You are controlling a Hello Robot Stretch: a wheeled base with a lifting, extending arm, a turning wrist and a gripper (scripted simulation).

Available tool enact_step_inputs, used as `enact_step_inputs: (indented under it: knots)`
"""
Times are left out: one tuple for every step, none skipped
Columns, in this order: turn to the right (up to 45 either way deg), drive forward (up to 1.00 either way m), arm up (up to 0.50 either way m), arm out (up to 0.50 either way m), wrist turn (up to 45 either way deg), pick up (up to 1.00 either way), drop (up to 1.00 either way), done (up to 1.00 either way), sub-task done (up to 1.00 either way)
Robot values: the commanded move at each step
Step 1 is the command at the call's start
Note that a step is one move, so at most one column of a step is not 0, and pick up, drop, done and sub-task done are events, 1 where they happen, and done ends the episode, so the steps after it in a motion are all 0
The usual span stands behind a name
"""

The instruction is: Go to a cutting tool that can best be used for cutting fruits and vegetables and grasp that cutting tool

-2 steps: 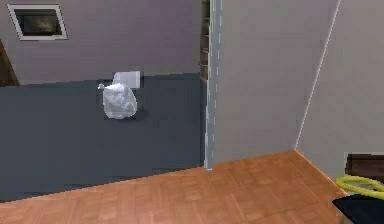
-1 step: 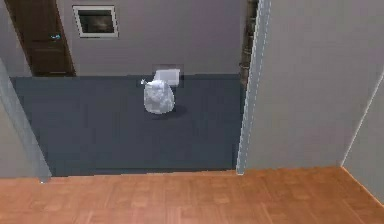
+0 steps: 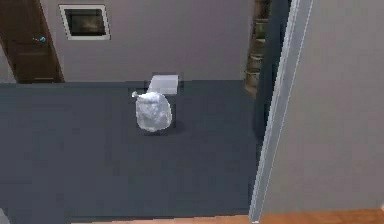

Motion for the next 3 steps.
enact_step_inputs:
  knots:
    - [-27.0, 0.0, 0.0, 0.0, 0.0, 0.0, 0.0, 0.0, 0.0]
    - [0.0, 1.0, 0.0, 0.0, 0.0, 0.0, 0.0, 0.0, 0.0]
    - [-6.0, 0.0, 0.0, 0.0, 0.0, 0.0, 0.0, 0.0, 0.0]
